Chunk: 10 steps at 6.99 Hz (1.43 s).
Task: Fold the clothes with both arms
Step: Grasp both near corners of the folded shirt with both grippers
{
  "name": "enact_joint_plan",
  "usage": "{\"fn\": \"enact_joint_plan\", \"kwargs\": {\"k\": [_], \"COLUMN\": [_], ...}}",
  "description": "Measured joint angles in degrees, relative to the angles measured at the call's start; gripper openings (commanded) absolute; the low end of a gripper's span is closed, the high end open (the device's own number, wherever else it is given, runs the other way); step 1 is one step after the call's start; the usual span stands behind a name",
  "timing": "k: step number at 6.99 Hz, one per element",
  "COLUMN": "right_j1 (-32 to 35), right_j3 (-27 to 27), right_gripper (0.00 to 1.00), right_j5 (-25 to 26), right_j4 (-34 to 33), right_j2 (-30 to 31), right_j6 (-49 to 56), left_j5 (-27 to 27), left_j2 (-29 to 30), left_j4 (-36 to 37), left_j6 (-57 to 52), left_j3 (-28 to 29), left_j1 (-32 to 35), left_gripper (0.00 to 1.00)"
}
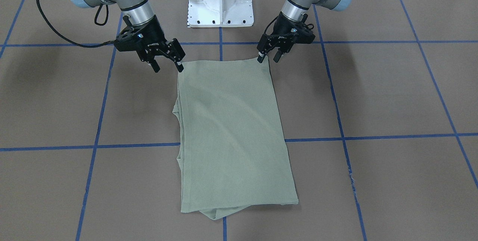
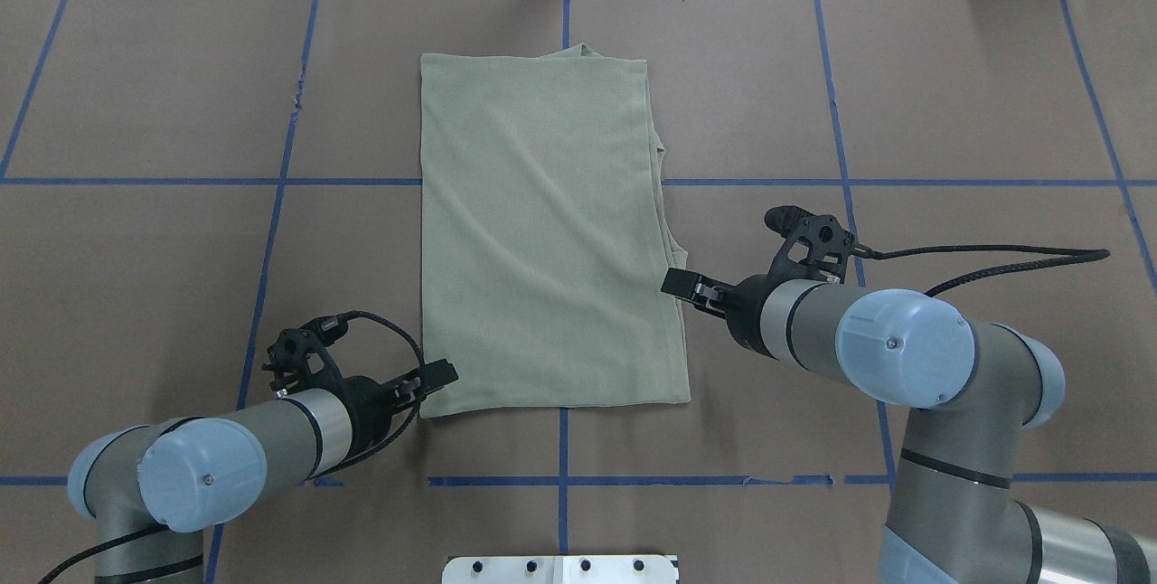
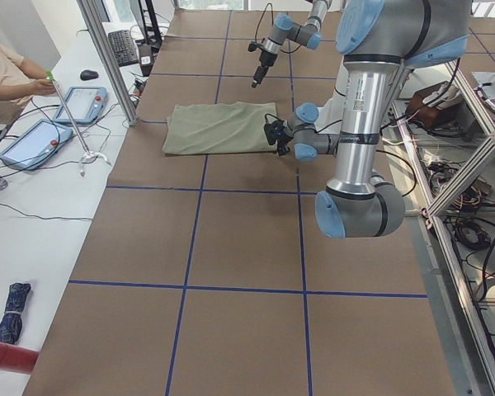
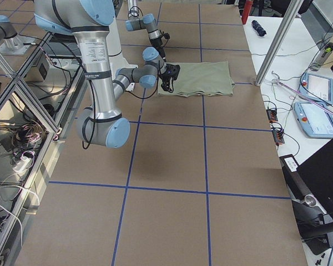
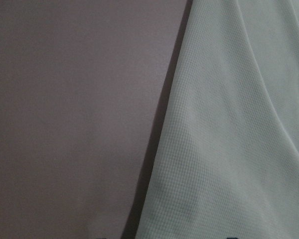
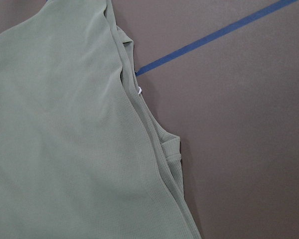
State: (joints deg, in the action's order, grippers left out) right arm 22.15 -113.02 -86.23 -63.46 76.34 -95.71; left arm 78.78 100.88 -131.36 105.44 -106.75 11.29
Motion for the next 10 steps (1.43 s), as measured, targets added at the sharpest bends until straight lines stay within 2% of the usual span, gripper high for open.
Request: {"fn": "enact_joint_plan", "kwargs": {"k": [2,3,6,7,8,10], "right_j1": [-0.03,-0.10,-0.17,-0.17,-0.21,-0.57], "right_j3": [0.02,0.05,0.00,0.00,-0.01,0.04], "right_gripper": [1.00,1.00,1.00,1.00,1.00,1.00], "right_j5": [0.05,0.13,0.18,0.19,0.18,0.62], "right_j4": [0.00,0.00,0.00,0.00,0.00,-0.06], "right_j2": [-0.02,-0.07,-0.19,-0.24,-0.28,-0.34], "right_j6": [0.00,0.00,0.00,0.00,0.00,-0.06], "left_j5": [0.03,0.08,0.07,0.06,0.06,0.10], "left_j2": [0.29,0.43,1.72,1.88,1.92,1.87], "left_j4": [0.05,0.08,0.29,0.30,0.31,0.31], "left_j6": [-0.05,-0.05,-0.18,-0.32,-0.31,-0.58], "left_j3": [0.15,0.19,1.30,1.52,1.63,1.45], "left_j1": [-1.21,-1.48,-1.77,-1.78,-1.79,-1.69], "left_gripper": [0.77,0.68,0.65,0.41,0.00,0.00]}}
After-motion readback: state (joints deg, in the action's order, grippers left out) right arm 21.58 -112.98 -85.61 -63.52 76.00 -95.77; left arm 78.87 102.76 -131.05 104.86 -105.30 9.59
